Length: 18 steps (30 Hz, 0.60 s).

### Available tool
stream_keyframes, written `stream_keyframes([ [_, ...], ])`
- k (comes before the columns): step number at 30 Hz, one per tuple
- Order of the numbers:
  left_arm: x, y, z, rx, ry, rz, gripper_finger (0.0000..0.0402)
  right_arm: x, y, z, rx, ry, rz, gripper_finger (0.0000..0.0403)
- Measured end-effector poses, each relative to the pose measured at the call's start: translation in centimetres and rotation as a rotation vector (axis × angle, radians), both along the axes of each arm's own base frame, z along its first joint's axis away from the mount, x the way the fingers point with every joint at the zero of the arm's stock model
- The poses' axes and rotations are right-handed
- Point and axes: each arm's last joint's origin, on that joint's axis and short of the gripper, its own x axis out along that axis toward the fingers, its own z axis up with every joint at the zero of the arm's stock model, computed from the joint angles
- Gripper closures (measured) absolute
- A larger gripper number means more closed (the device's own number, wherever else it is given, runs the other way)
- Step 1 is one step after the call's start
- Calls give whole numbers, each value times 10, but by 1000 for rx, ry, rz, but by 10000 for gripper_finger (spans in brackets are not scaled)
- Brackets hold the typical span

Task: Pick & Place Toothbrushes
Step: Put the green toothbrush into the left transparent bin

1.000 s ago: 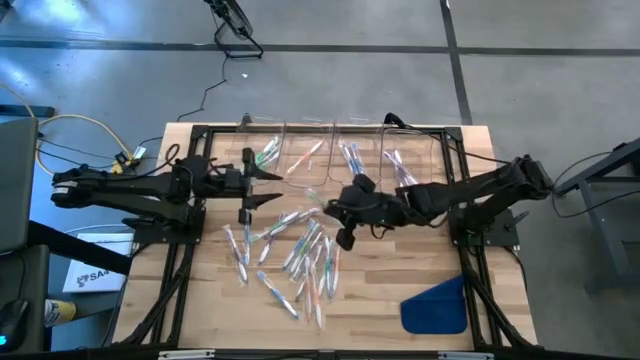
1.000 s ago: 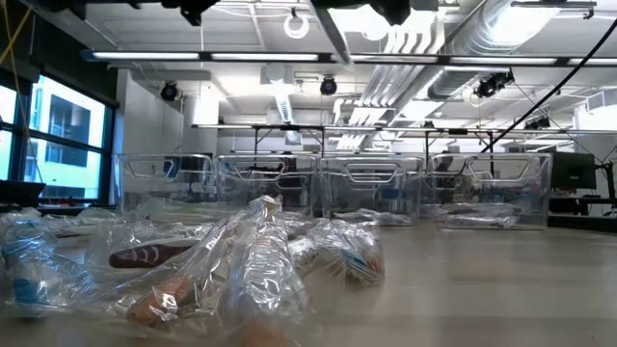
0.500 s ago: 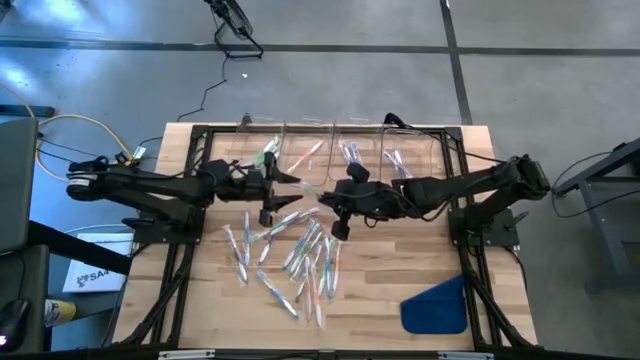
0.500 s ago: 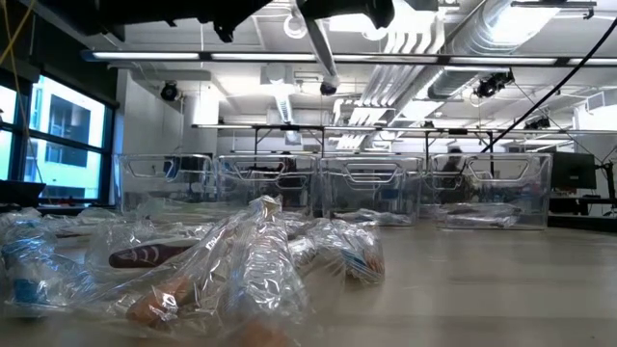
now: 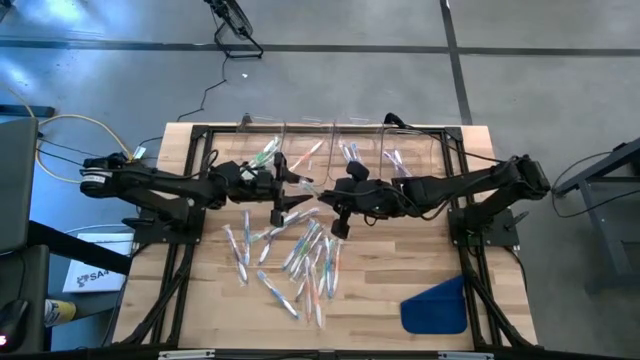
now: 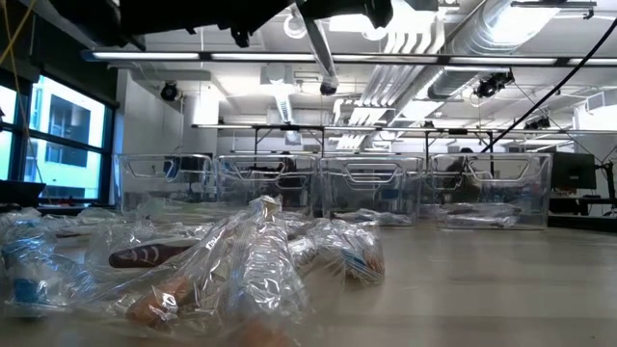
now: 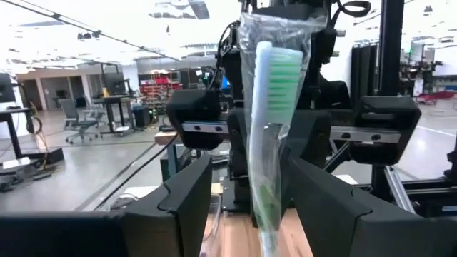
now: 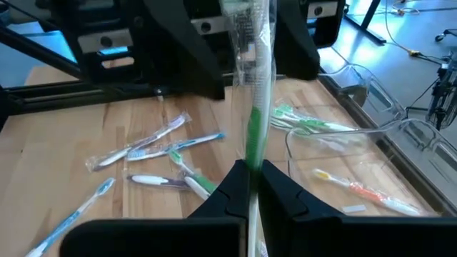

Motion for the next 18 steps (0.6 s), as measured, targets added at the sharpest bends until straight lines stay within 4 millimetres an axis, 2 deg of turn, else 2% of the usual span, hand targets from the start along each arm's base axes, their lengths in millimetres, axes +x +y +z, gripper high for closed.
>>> stream_keyframes([
  [12, 15, -1, 6, 82, -6, -31, 220, 0, 0, 0, -3, 0, -7, 399],
  [18, 17, -1, 5, 91, -4, -32, 220, 0, -1, 0, -5, 6, -8, 399],
])
